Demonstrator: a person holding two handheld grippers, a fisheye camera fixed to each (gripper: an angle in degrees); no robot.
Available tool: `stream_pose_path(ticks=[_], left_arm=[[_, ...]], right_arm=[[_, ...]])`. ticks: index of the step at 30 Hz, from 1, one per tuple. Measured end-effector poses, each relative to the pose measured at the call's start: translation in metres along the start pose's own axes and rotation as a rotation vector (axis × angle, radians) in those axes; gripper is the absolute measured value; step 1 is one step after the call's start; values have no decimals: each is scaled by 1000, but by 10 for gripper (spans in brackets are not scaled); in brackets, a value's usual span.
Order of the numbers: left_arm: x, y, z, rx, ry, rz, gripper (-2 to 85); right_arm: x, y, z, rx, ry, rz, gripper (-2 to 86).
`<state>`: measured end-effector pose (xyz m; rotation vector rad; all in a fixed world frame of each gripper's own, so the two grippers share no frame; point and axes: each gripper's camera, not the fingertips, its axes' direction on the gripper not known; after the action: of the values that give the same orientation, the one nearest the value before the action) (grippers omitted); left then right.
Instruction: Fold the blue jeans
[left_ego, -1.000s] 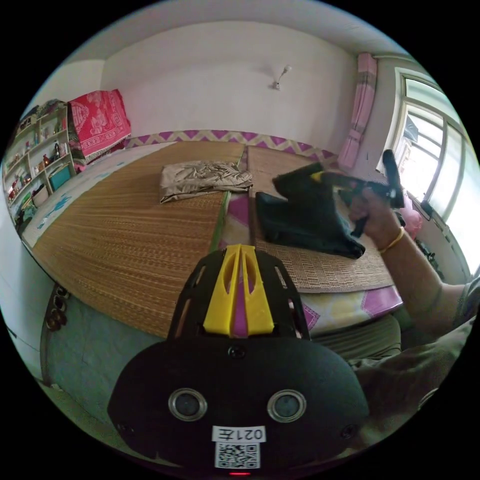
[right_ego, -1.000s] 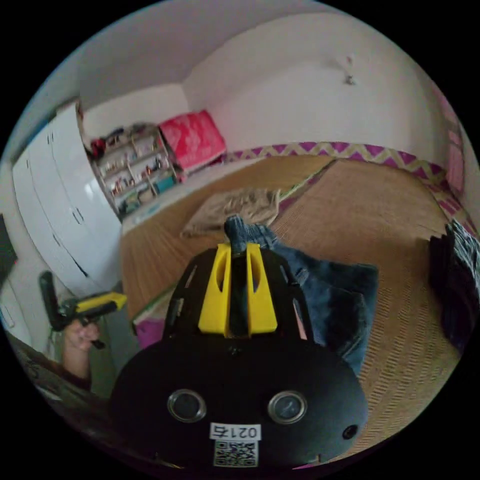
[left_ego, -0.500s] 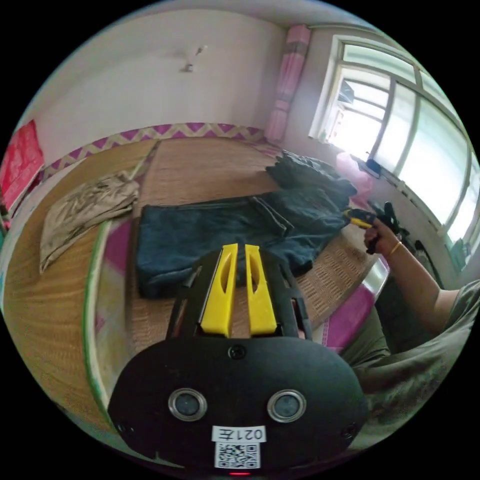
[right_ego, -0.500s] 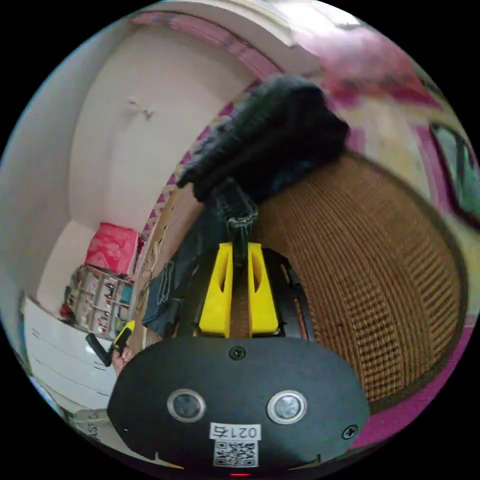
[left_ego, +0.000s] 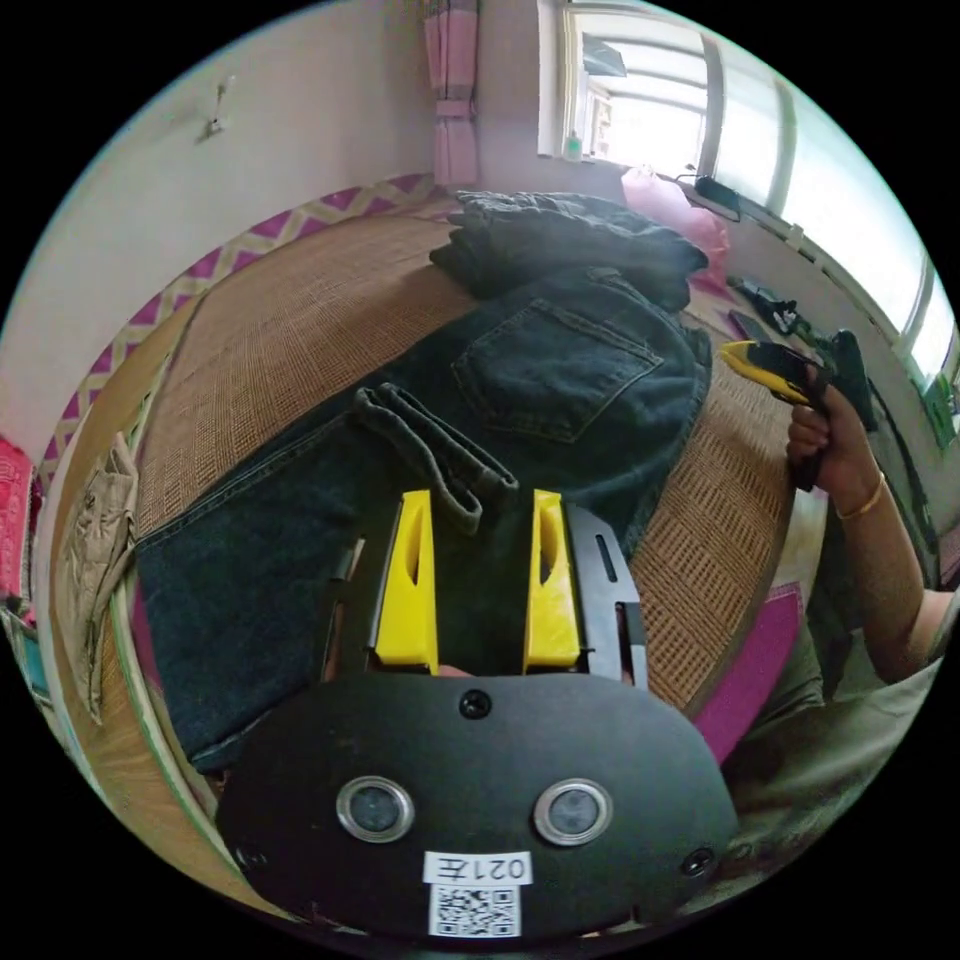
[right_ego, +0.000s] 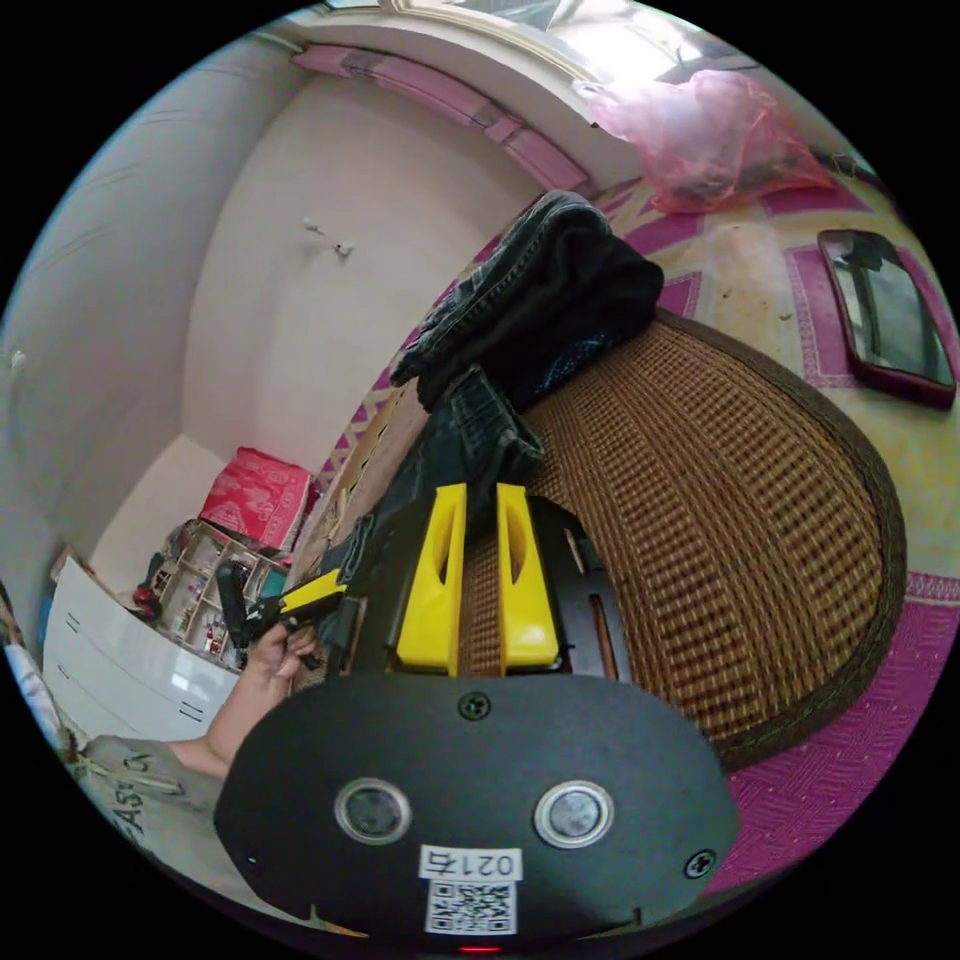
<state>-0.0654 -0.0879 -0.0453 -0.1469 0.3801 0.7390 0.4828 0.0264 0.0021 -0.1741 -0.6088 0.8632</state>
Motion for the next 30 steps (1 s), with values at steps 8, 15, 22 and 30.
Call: stream_pose_path(ticks=[8,15,22,30], left_arm=[[-78,30,-61,249,85,-196,51],[-234,151,-195,445,-80,-455,49],[-395,327,-196,289,-243,-884,46],[-460,391,-197,340,-120,-1015,9]], right_arm=[[-83,20,-27,39,121,-242,56],[-145,41,-19,-54,53,-405,50],[-201,84,6,-104,13,-503,32],[-244,95,45,-236,42,-614,45]])
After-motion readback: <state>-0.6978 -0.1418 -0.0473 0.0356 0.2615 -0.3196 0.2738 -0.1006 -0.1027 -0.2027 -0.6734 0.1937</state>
